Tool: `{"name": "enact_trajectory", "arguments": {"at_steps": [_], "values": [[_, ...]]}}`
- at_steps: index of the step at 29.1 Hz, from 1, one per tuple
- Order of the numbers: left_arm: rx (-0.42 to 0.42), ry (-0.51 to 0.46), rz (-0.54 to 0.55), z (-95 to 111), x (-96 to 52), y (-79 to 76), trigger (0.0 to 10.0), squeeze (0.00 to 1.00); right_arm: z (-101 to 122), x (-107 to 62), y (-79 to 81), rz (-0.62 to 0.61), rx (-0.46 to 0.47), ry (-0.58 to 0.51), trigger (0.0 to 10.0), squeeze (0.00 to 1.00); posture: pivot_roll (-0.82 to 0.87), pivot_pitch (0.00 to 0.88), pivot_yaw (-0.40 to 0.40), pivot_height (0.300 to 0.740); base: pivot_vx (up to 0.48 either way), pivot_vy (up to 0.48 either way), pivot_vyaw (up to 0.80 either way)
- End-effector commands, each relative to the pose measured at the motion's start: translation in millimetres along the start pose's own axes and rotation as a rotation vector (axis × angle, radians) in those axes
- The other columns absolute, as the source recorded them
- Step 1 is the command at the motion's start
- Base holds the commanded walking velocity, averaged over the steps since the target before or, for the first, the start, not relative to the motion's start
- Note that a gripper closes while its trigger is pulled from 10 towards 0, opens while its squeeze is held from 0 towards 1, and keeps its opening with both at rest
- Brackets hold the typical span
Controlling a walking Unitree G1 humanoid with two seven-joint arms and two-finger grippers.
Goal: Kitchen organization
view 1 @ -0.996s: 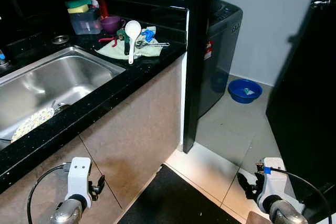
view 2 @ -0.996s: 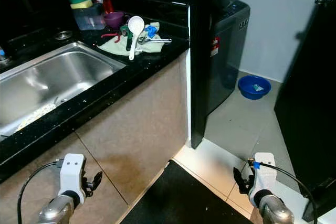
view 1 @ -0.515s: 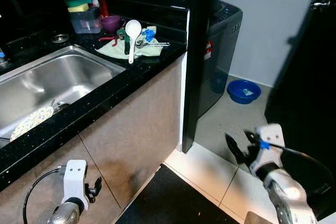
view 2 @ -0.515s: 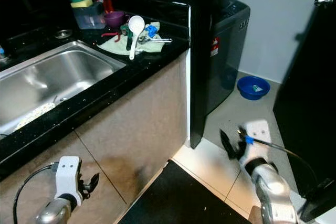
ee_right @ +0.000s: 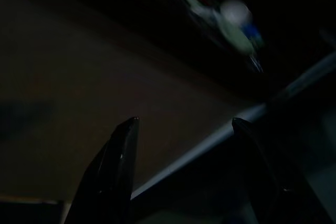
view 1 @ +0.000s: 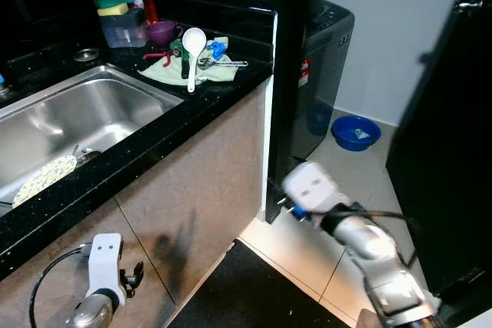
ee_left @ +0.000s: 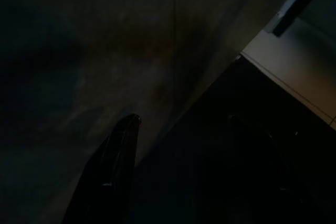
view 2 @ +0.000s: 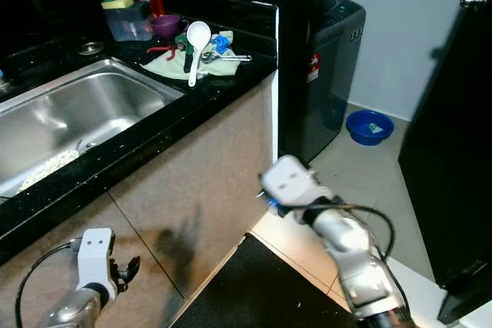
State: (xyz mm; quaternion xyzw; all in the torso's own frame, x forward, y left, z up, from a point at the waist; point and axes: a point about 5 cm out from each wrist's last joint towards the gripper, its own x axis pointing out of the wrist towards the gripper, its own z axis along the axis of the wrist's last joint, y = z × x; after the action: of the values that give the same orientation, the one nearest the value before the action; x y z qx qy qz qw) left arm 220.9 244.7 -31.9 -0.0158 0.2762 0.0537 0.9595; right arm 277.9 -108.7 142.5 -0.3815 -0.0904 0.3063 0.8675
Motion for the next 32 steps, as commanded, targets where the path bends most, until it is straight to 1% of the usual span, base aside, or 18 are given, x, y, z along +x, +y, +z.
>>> {"name": "enact_trajectory", "arguments": {"at_steps": [1,2,3,4,7,9,11,16,18,19,21,27,32], "values": [[0.004,0.015,0.012,0,-0.2,5.9,10.0,0.0,0,2.7,15.6,0.099,-0.01,0.007,10.0,0.0,-0.04,0.0,0.04,0.74,0.0,0.0,0.0],[0.006,0.015,0.011,0,-0.1,5.7,10.0,0.0,0,3.4,22.4,0.153,0.028,0.012,10.0,0.0,-0.04,0.0,0.04,0.74,0.0,0.0,0.0],[0.005,0.015,0.012,0,0.1,5.5,10.0,0.0,4,3.2,30.0,0.202,-0.049,-0.002,10.0,0.0,-0.04,0.0,0.039,0.74,0.0,0.0,0.0],[0.005,0.015,0.011,0,0.4,5.0,10.0,0.0,6,3.2,32.8,0.204,-0.057,-0.023,10.0,0.0,-0.03,0.0,0.035,0.74,0.0,0.0,0.0],[0.005,0.014,0.01,0,0.7,4.4,10.0,0.0,8,3.9,32.6,0.188,-0.071,-0.043,10.0,0.0,-0.03,0.0,0.035,0.74,0.0,0.0,0.0],[0.008,0.016,0.009,0,1.4,4.0,10.0,0.0,7,6.5,33.8,0.203,-0.07,-0.023,10.0,0.0,-0.04,0.0,0.041,0.74,0.0,0.0,0.0],[0.012,0.019,0.002,-1,1.9,3.2,10.0,0.0,5,8.1,32.9,0.187,-0.085,0.004,10.0,0.0,-0.04,0.0,0.044,0.74,0.0,0.0,0.0],[0.011,0.022,0.001,-1,1.9,2.9,10.0,0.0,3,9.6,35.8,0.228,-0.036,0.022,10.0,0.0,-0.04,0.0,0.044,0.74,0.0,0.0,0.0],[0.013,0.022,-0.001,-2,1.8,2.5,10.0,0.0,2,9.6,35.9,0.227,-0.038,0.019,10.0,0.0,-0.05,0.0,0.042,0.74,0.0,0.0,0.0],[0.014,0.022,-0.002,-2,1.7,2.2,10.0,0.0,0,9.7,37.4,0.251,-0.002,0.039,10.0,0.0,-0.04,0.0,0.04,0.74,0.0,0.0,0.0],[0.014,0.019,-0.002,-2,1.9,1.6,10.0,0.0,-2,9.9,37.5,0.261,0.023,0.048,10.0,0.0,-0.04,0.0,0.04,0.74,0.0,0.0,0.0],[0.013,0.015,-0.005,-2,1.9,-0.1,10.0,0.0,-5,9.3,38.3,0.274,0.046,0.061,10.0,0.0,-0.05,0.0,0.033,0.74,0.0,0.0,0.0],[0.013,0.007,-0.008,-1,2.2,-2.2,10.0,0.0,-5,8.6,37.9,0.275,0.048,0.064,10.0,0.0,-0.05,0.0,0.029,0.74,0.0,0.0,0.0]]}}
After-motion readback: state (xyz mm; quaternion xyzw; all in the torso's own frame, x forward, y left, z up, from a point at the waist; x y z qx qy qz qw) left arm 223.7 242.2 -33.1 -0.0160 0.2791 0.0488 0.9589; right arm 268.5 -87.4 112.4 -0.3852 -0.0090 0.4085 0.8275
